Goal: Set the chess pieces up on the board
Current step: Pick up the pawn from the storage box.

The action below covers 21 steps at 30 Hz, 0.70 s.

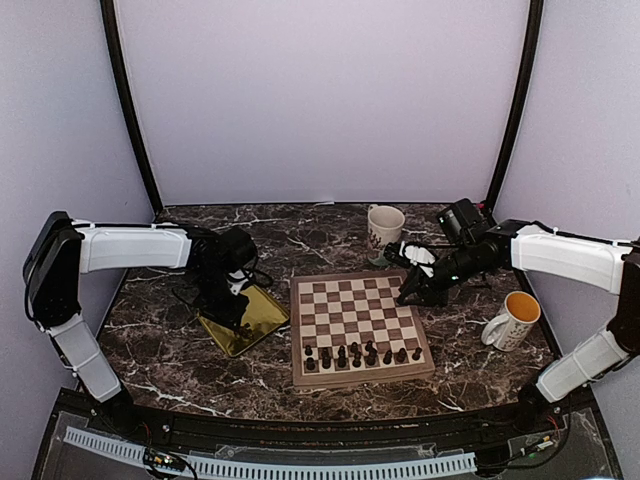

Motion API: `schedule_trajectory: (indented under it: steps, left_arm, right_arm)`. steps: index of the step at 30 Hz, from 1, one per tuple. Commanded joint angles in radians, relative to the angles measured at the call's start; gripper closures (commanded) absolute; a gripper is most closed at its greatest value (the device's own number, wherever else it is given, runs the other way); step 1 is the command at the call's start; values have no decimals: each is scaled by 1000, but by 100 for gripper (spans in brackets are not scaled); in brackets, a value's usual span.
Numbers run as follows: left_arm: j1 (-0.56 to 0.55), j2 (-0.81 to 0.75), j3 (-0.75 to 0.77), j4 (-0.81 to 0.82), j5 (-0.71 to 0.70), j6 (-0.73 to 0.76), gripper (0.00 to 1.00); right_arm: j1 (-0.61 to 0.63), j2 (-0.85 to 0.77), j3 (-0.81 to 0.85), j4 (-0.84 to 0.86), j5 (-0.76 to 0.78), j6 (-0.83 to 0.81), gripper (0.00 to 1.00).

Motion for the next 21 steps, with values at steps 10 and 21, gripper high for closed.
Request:
schedule_trajectory:
  steps: [10,21]
  left_arm:
    - [-2,64,57,5,-32,3,70]
    - [-3,85,49,9,-35,9,82]
  right_arm:
    - [-9,-12,-11,28,-18,0,71]
    - [-9,-3,-9,25,-21,-3,71]
